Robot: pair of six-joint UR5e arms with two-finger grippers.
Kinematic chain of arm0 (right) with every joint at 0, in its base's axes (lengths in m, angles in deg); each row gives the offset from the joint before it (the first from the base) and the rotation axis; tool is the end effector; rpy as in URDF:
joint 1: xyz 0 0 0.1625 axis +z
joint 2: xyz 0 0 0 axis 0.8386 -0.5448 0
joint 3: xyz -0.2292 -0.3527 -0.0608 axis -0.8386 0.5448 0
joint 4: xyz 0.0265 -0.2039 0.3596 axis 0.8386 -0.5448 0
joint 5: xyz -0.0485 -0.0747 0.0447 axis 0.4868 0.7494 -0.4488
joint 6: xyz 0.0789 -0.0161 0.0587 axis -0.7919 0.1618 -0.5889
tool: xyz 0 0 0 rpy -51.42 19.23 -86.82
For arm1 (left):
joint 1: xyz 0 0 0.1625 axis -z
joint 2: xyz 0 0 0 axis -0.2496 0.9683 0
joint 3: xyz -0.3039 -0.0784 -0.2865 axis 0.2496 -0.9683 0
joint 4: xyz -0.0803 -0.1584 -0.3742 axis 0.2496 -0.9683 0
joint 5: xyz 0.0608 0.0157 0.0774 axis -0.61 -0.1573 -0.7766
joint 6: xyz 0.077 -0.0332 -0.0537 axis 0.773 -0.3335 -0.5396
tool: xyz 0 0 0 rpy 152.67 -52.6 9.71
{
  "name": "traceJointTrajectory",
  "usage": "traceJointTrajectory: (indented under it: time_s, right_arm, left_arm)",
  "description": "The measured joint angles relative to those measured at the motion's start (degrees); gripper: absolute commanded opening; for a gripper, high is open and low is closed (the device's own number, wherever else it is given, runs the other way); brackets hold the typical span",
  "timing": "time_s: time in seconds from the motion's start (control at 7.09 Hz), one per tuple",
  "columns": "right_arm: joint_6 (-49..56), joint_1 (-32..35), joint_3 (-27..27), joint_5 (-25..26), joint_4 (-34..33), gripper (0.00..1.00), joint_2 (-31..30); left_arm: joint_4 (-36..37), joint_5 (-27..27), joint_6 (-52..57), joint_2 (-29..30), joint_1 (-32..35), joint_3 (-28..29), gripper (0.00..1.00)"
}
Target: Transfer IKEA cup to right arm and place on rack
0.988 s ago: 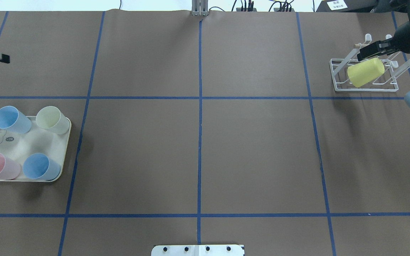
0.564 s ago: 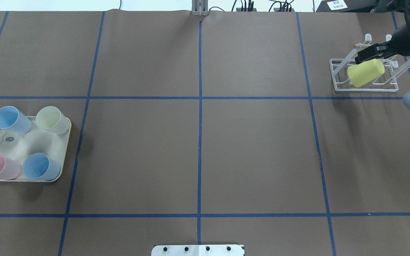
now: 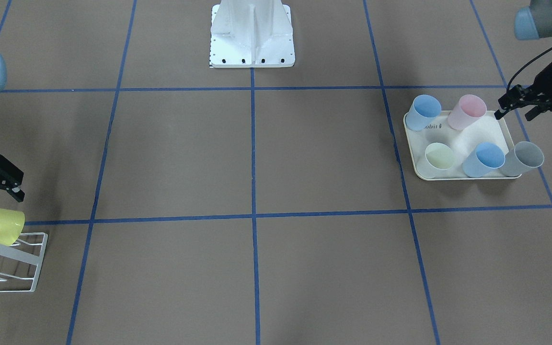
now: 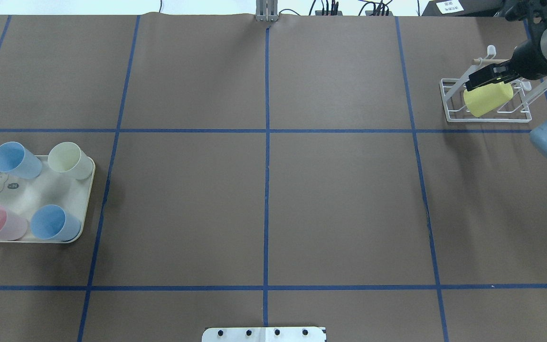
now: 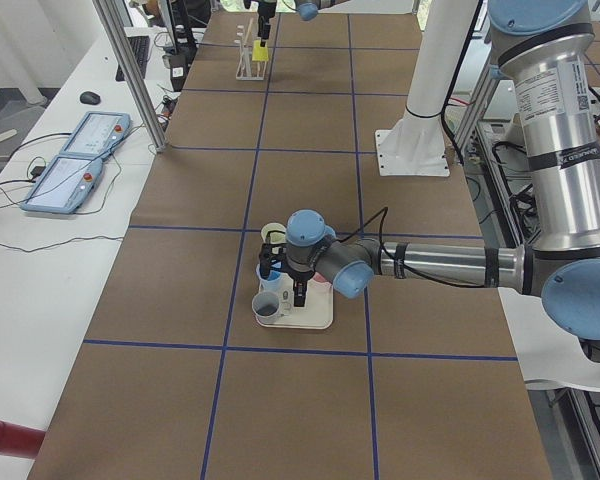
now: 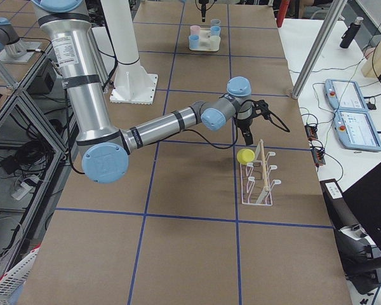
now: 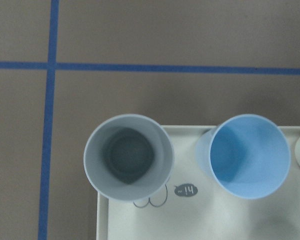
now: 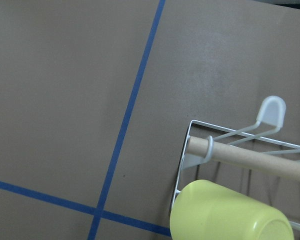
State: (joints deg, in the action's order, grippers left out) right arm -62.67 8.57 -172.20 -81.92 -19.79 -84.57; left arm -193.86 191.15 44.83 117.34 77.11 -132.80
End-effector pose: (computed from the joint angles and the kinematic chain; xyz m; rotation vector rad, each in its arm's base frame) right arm -0.1749 -0.5752 0.4311 0.3641 -0.8115 -0.1099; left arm 0.1271 -0.3905 0.5971 0.0468 0.8998 -0.0226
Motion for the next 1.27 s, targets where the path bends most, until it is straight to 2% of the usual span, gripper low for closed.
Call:
traceJointTrajectory:
  time_s: [0.14,0.42,0.56,0.71,0.85,1.27]
  right_arm:
    - [-0.1,0.0,-0.9,-0.6,-0.1,1.00,0.0]
    - [-1.2,0.1,-2.3,-2.2,-0.4,1.00,-0.1]
    - [-1.5,0.1,-2.5,-2.4,-0.4,1.00,-0.2]
    - [-1.6,0.1,-2.5,-2.4,-0.4,1.00,-0.3]
    - [-1.6,0.1,-2.6,-2.5,-0.3,1.00,-0.4]
    - [-1.7,0.2,-2.9,-2.5,-0.3,1.00,-0.5]
  left_arm:
    - [0.0,0.0,-1.5,-0.6,-2.1,-0.6,1.00]
    - [0.0,-0.1,-2.5,-1.4,-5.3,-0.9,0.86]
    - [0.0,-0.1,-2.6,-1.7,-6.1,-0.9,0.56]
    - [0.0,-0.1,-2.6,-1.9,-6.6,-0.8,0.12]
    - [0.0,-0.1,-2.6,-2.1,-6.8,-0.7,0.00]
    - [-0.1,2.6,-2.6,-2.3,-6.6,-0.8,0.00]
